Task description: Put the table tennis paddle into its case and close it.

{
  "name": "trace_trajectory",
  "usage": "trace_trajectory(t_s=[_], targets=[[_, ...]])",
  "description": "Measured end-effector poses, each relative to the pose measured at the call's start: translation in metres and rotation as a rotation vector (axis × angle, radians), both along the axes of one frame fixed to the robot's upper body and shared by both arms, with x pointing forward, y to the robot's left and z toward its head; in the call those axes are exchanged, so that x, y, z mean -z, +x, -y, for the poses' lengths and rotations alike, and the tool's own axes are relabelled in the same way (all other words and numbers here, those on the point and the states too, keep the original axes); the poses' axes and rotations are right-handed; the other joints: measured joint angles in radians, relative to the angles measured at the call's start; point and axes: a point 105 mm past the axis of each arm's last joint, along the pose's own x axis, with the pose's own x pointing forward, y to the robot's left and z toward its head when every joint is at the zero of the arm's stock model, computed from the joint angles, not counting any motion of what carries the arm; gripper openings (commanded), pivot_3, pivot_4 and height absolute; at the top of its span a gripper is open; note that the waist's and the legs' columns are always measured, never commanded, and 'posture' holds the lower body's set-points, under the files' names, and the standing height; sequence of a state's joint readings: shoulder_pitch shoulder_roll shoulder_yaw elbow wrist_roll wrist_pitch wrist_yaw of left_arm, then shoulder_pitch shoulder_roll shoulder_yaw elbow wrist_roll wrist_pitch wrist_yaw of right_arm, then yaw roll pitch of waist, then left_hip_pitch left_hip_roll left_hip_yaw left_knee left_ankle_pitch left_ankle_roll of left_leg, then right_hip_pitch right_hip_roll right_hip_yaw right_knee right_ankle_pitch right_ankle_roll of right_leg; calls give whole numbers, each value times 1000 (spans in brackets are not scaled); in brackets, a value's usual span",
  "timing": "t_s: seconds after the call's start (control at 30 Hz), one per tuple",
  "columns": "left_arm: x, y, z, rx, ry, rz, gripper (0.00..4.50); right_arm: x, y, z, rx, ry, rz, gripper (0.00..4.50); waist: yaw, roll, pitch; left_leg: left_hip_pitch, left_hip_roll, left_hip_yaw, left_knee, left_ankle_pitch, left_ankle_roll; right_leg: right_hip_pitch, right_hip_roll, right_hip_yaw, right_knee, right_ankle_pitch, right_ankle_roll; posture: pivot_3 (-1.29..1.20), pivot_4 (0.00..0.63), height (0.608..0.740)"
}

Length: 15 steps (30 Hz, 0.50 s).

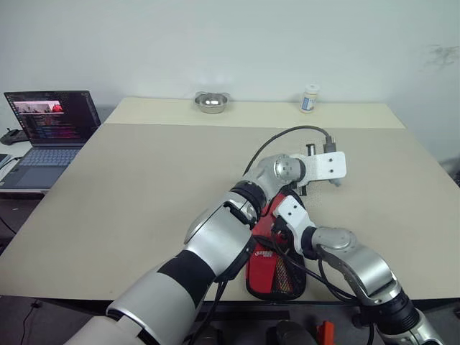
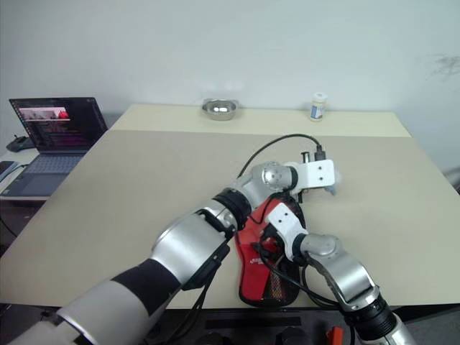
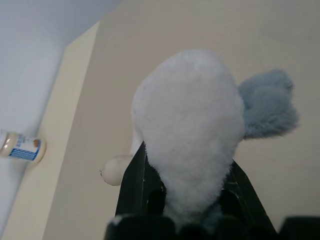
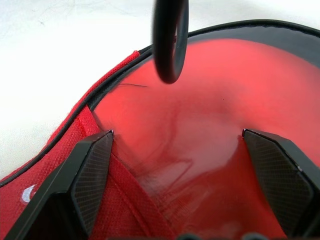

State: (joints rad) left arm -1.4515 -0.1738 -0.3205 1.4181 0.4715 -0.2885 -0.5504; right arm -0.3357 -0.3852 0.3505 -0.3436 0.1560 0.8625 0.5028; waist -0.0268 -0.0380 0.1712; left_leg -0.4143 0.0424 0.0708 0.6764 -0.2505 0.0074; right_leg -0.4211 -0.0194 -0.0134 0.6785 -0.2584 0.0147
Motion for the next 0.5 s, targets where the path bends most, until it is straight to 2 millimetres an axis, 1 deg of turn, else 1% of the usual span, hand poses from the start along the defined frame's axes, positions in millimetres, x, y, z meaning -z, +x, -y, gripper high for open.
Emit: trace_trajectory(t_s=[0.03, 0.1, 0.13, 0.3, 0.33, 0.43, 0.5], targets=[[1, -1, 0, 5, 6, -7, 1211, 0, 0, 0, -1, 0, -1, 4500, 0, 0, 0, 0, 0, 0, 0, 0, 0, 0, 0, 0, 0, 0, 0, 0, 150, 740], [3, -2, 0, 13, 13, -17, 1851, 0, 1, 0, -2, 0, -2, 4500, -1, 0, 0, 0, 0, 0, 0, 0, 0, 0, 0, 0, 0, 0, 0, 0, 150, 740], [3, -2, 0, 16, 17, -22, 2305, 0, 1, -1, -5, -1, -3, 4500, -2, 0, 0, 0, 0, 0, 0, 0, 0, 0, 0, 0, 0, 0, 0, 0, 150, 740], [4, -3, 0, 24, 17, -25, 4162, 0, 2, -1, -10, -3, -6, 4500, -3, 0, -1, 1, 0, 0, 0, 0, 0, 0, 0, 0, 0, 0, 0, 0, 150, 740], [3, -3, 0, 25, 13, -25, 4467, 0, 2, -2, -12, -3, -7, 4500, -3, 0, -1, 1, 0, 0, 0, 0, 0, 0, 0, 0, 0, 0, 0, 0, 150, 740], [0, -4, 2, 33, -20, -45, 4467, 0, 4, -2, -17, -6, -10, 4500, -4, 0, -1, 1, 1, 0, 0, 0, 0, 0, 1, 0, 0, 0, 0, 0, 150, 740], [-6, -4, 2, 29, -79, -73, 4467, -1, 5, -2, -18, -7, -9, 4500, -4, 0, -1, 1, 1, 0, 0, 0, 0, 0, 1, 0, 1, 0, 0, 0, 150, 740]])
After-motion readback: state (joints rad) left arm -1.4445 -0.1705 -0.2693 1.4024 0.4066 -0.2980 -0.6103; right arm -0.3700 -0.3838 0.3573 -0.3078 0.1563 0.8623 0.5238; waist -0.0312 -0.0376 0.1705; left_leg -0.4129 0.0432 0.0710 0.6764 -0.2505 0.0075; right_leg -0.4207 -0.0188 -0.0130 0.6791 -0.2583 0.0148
